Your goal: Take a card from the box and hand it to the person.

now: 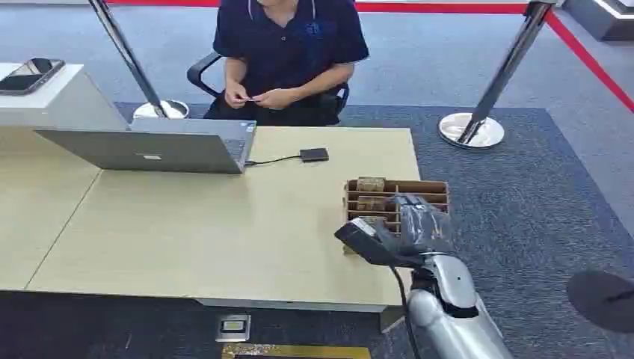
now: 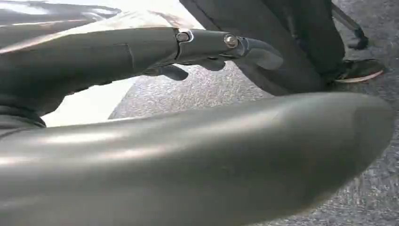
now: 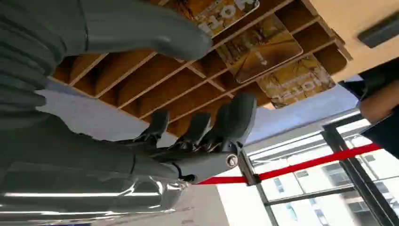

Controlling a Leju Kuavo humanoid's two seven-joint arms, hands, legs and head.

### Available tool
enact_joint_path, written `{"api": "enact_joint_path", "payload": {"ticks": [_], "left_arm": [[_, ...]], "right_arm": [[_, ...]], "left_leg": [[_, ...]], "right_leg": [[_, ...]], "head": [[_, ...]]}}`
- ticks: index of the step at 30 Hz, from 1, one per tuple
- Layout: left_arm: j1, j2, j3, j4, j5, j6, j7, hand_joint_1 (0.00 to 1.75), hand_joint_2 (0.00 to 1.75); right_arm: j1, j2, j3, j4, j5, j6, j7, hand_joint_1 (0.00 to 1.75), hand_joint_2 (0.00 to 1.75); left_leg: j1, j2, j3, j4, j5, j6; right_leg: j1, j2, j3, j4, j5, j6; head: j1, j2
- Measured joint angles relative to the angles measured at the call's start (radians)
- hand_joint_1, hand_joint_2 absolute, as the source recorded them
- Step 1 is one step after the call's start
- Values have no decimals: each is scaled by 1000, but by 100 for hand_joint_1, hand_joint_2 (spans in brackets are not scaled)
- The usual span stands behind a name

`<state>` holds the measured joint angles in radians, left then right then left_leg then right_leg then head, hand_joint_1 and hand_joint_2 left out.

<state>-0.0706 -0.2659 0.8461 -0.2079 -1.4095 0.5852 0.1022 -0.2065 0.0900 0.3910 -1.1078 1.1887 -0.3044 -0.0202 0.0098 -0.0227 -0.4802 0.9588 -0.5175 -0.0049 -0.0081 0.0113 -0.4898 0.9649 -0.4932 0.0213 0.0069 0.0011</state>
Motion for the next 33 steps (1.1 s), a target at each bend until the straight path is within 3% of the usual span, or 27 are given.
{"api": "enact_joint_path", "payload": {"ticks": [8, 33], "left_arm": [[0, 0, -2, 0, -10, 0, 0, 0, 0], [0, 0, -15, 0, -28, -6, 1, 0, 0]], "right_arm": [[-11, -1, 0, 43, 2, 0, 10, 91, 175], [-30, -3, -2, 114, 12, -4, 25, 82, 175]], "left_leg": [[0, 0, 0, 0, 0, 0], [0, 0, 0, 0, 0, 0]], "right_leg": [[0, 0, 0, 0, 0, 0], [0, 0, 0, 0, 0, 0]], "head": [[0, 0], [0, 0]]}}
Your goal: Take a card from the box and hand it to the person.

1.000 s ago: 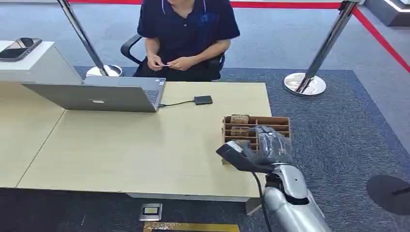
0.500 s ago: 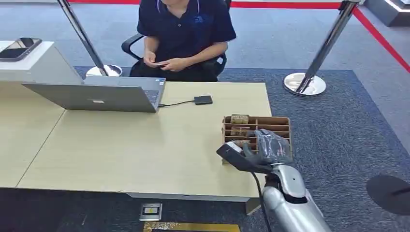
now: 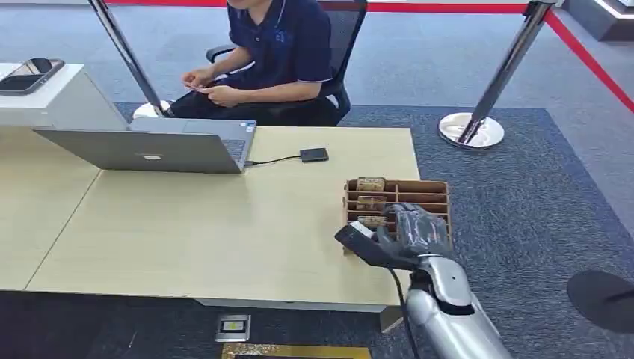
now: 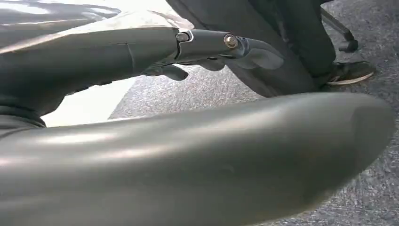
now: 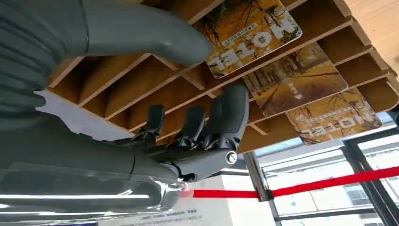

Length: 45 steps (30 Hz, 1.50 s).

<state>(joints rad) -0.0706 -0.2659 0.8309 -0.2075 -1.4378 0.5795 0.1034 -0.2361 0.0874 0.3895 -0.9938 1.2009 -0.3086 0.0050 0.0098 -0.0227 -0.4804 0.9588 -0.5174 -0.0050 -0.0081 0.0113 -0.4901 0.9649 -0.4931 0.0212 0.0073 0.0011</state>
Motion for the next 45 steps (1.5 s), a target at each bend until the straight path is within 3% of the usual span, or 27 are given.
{"api": "enact_joint_path", "payload": {"ticks": [45], "left_arm": [[0, 0, 2, 0, 40, 0, 3, 0, 0]], "right_arm": [[-97, 32, 3, 151, 19, -12, -3, 82, 175]], "left_leg": [[0, 0, 0, 0, 0, 0]], "right_leg": [[0, 0, 0, 0, 0, 0]], "head": [[0, 0]]}}
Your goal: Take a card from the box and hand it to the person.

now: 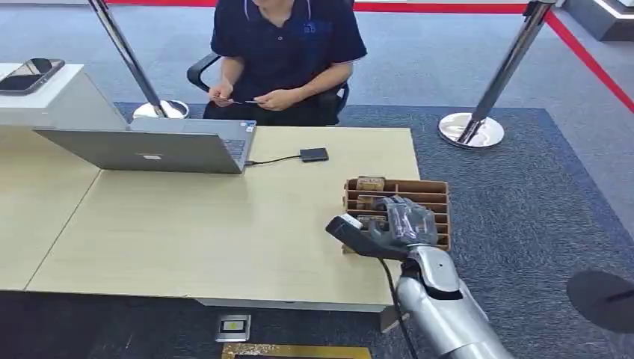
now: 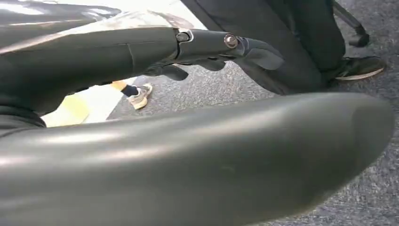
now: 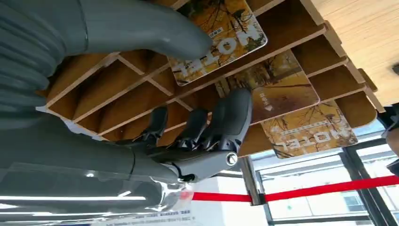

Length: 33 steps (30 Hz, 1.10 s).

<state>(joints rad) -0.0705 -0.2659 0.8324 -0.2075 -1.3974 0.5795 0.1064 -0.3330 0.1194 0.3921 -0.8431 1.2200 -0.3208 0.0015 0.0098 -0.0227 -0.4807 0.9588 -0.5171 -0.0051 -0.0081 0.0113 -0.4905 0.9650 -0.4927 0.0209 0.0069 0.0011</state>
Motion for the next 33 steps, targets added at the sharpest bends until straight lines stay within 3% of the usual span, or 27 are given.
{"api": "enact_joint_path", "payload": {"ticks": [22, 33], "left_arm": [[0, 0, -1, 0, -16, 0, 6, 0, 0], [0, 0, -1, 0, -14, 0, 9, 0, 0]], "right_arm": [[6, 8, 32, 0, 19, 13, 6, 82, 175], [10, 26, 50, 23, 25, 9, 9, 91, 175]], "left_leg": [[0, 0, 0, 0, 0, 0], [0, 0, 0, 0, 0, 0]], "right_leg": [[0, 0, 0, 0, 0, 0], [0, 0, 0, 0, 0, 0]], "head": [[0, 0], [0, 0]]}}
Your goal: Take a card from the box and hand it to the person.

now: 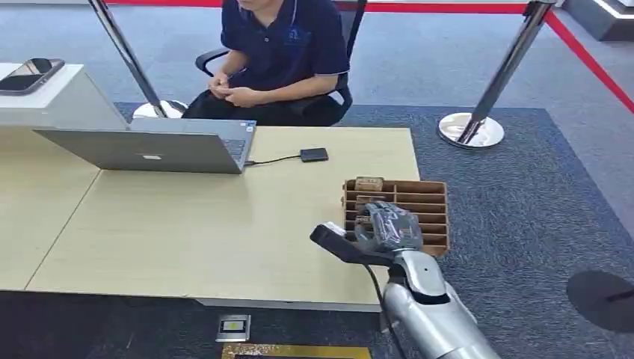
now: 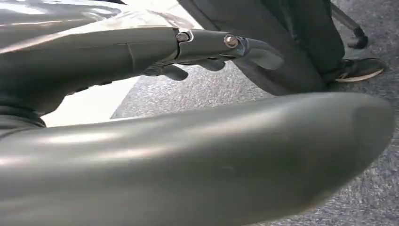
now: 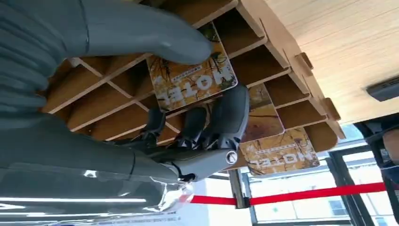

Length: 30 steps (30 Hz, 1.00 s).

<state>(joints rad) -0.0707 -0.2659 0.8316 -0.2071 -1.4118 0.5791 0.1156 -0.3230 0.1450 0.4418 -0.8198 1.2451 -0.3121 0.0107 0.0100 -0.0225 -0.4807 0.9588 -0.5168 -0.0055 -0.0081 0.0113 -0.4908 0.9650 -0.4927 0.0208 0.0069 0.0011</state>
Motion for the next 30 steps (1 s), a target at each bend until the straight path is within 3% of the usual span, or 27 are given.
{"api": "enact_joint_path", "payload": {"ticks": [17, 30], "left_arm": [[0, 0, 0, 0, -6, 0, -4, 0, 0], [0, 0, 0, 0, -6, 0, -10, 0, 0]], "right_arm": [[8, -8, 7, -11, 3, -27, 32, 80, 175], [30, -41, 6, -62, 33, -26, 43, 84, 175]], "left_leg": [[0, 0, 0, 0, 0, 0], [0, 0, 0, 0, 0, 0]], "right_leg": [[0, 0, 0, 0, 0, 0], [0, 0, -1, 0, 0, 0]], "head": [[0, 0], [0, 0]]}}
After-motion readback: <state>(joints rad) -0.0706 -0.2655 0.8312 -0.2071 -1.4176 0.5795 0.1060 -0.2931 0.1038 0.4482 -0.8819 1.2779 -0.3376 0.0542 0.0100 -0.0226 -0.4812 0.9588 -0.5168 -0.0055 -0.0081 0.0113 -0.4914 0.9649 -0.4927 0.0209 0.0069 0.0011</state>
